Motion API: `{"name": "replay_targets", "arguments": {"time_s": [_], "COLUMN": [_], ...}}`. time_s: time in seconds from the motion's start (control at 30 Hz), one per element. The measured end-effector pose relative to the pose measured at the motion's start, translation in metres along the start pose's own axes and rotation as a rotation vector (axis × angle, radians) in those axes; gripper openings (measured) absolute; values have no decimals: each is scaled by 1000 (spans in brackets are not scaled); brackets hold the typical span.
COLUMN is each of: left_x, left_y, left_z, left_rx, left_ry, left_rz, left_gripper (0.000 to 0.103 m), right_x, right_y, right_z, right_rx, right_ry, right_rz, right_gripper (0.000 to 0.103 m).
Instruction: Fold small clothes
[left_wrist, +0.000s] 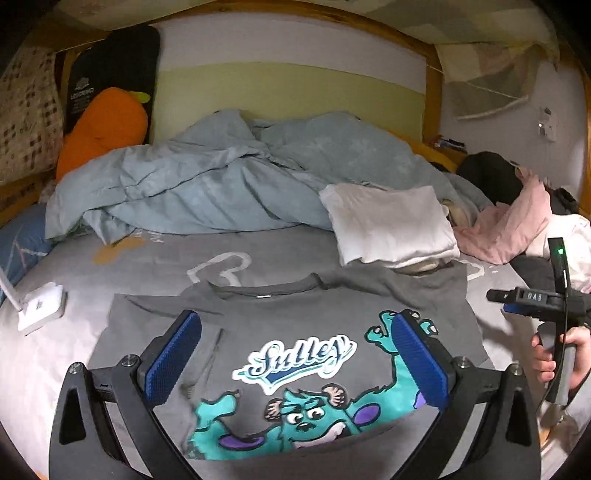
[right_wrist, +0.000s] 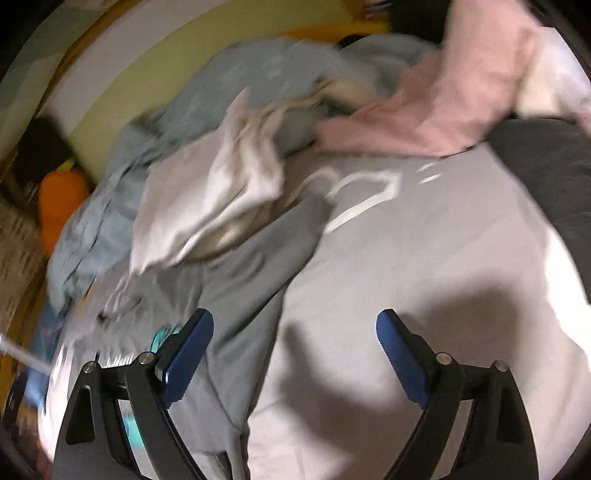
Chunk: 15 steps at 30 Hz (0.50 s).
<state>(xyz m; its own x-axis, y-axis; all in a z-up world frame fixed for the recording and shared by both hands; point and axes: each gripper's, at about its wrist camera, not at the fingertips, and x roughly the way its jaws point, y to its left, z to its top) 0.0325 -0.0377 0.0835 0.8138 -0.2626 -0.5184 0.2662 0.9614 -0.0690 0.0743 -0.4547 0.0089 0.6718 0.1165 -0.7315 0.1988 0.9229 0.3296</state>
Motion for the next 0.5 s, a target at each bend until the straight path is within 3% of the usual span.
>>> {"name": "replay_targets", "arguments": {"time_s": [0.1,0.2,0.33,0.5], "left_x": [10,17,19,21], "left_y": [-6,-13,-20,-24], "left_z": [-6,-12,-17,-21], "left_rx": [-28,-22,2,39], "left_ry": [18,36,27,38], "left_rz": [-44,-34,-19,-26], "left_gripper": [102,102,102,102], "right_x": [0,1,6,24], "right_y": [17,33,35,26], "right_z": [-8,-11,-9,-10], "right_rx": [-129,-235,-230,-205], "right_ry": [-38,-61,-52,49], "right_rz": [-128,-167,-141,-60], "right_gripper": [91,91,91,91]}}
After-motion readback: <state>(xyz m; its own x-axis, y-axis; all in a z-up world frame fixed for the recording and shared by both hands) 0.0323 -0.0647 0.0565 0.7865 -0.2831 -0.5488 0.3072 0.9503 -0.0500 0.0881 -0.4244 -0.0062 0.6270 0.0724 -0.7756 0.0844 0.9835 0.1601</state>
